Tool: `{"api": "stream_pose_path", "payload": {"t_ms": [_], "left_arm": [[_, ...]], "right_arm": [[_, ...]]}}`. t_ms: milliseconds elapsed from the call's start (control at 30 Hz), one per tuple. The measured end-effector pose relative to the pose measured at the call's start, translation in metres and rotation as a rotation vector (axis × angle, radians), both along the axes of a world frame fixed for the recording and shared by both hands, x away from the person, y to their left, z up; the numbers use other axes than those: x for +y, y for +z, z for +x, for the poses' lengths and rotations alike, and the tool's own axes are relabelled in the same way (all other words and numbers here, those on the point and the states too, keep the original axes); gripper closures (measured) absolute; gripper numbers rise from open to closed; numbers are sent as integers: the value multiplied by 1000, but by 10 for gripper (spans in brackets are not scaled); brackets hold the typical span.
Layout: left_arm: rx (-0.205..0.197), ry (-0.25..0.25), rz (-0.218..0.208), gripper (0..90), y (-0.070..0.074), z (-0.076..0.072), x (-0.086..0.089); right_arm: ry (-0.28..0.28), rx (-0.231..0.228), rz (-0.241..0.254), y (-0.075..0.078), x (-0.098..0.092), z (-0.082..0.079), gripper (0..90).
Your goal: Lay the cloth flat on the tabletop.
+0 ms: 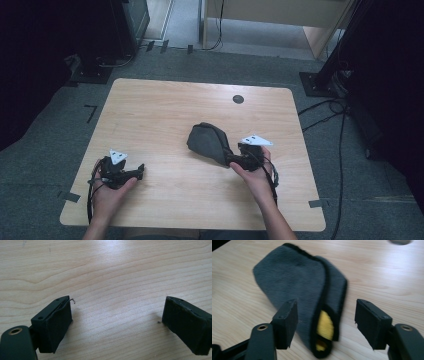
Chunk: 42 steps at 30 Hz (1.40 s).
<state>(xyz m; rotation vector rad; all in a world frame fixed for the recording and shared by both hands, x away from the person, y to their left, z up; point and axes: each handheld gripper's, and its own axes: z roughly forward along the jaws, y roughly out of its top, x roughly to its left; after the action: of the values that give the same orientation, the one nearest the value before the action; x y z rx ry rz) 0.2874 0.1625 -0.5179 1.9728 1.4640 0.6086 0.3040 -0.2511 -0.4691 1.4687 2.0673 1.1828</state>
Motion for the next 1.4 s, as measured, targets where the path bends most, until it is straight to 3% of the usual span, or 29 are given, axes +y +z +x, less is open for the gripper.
{"api": "stream_pose_path", "payload": {"t_ms": [167, 267, 367, 400, 467, 600, 733, 767, 800, 900, 967, 1067, 1200, 1233, 1333, 1400], "left_arm": [[-1, 1, -2, 88, 0, 0, 0], [-3, 20, -2, 89, 0, 0, 1], [-2, 39, 4, 108, 1, -1, 1], [-8, 60, 11, 142, 3, -2, 0], [-20, 71, -2, 144, 8, -2, -2], [-62, 39, -68, 144, 27, -3, -13], [-83, -15, -91, 144, 39, -2, -31], [-92, -47, -90, 144, 44, 0, -41], [-100, -72, -104, 144, 50, 4, -52], [-116, -111, -143, 144, 59, 9, -68], [-127, -137, -158, 144, 62, 10, -77], [-131, -182, -154, 145, 62, 7, -89], [-139, -198, -152, 145, 63, 5, -90], [-145, -196, -156, 145, 64, 5, -87], [-154, -192, -176, 146, 68, 3, -82], [-153, -193, -175, 150, 70, 1, -79]], "right_arm": [[43, 55, -28, -15, 20, 10, 421], [56, 72, -30, -23, 26, 13, 575], [82, 47, 2, -22, 28, 11, 782], [92, 35, 7, -21, 29, 9, 806], [117, 21, 6, -20, 32, 5, 827], [179, -17, 25, -20, 41, -6, 834], [279, -47, 22, -19, 57, -18, 835], [279, -47, 22, -19, 57, -18, 835], [340, -54, 23, -17, 68, -25, 846], [449, -37, 74, -16, 78, -31, 794], [500, -36, 76, -15, 83, -34, 748], [507, -44, 113, -11, 78, -34, 717], [423, -60, 184, -4, 53, -27, 689], [398, -65, 175, -3, 47, -26, 665], [355, -91, 68, -3, 35, -25, 631], [350, -78, 65, -4, 29, -24, 606]]}}
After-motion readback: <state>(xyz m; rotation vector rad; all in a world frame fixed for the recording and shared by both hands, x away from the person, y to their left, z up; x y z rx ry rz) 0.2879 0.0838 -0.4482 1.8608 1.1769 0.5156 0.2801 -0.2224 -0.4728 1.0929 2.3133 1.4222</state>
